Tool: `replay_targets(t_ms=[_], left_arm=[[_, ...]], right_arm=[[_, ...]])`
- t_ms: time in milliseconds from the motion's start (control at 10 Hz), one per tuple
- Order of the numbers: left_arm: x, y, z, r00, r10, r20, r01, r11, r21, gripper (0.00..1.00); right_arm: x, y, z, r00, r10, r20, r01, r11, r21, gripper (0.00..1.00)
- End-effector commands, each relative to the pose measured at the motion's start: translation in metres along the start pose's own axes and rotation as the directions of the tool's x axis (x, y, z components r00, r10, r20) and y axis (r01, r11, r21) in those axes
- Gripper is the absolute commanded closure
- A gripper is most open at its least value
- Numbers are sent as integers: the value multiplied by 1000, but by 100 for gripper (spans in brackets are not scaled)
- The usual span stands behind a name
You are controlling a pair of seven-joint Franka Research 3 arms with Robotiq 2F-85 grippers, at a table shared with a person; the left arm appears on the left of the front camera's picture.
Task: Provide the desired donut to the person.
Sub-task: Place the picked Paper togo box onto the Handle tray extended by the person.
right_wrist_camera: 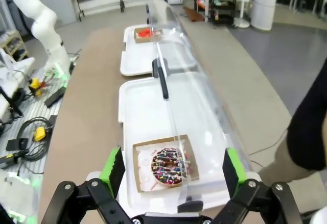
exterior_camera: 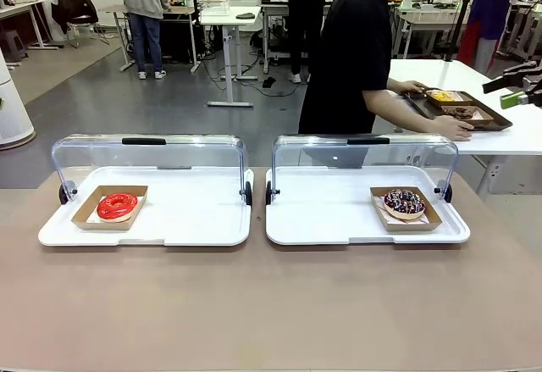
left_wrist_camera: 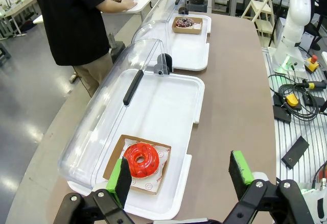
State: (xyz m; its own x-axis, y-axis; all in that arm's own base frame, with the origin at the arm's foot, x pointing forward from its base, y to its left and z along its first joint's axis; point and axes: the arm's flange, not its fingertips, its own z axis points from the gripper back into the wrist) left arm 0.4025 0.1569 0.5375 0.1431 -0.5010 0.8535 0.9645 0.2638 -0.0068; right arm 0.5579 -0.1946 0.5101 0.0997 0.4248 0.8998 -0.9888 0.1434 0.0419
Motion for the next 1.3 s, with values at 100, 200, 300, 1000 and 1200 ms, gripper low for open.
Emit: replay_targets(t_ms=[100,200,300,1000,1200], left_arm=[[0,-1,0,1000,-10,17,10,1000,9,0],[0,-1,0,1000,-10,17,10,1000,9,0],[0,-1,0,1000,-10,17,10,1000,9,0],[0,-1,0,1000,-10,17,10,1000,9,0],[0,-1,0,1000,-10,17,10,1000,9,0]], right_arm=[[4,22,-5,999,34,-18,-33,999,12,0],[9,25,-5,999,46,-23,-45,999,19,0],[4,8,1,1000,5,-10,-5,1000,6,0],[4,8,1,1000,5,-10,-5,1000,6,0],[4,8,1,1000,5,-10,-5,1000,6,0]])
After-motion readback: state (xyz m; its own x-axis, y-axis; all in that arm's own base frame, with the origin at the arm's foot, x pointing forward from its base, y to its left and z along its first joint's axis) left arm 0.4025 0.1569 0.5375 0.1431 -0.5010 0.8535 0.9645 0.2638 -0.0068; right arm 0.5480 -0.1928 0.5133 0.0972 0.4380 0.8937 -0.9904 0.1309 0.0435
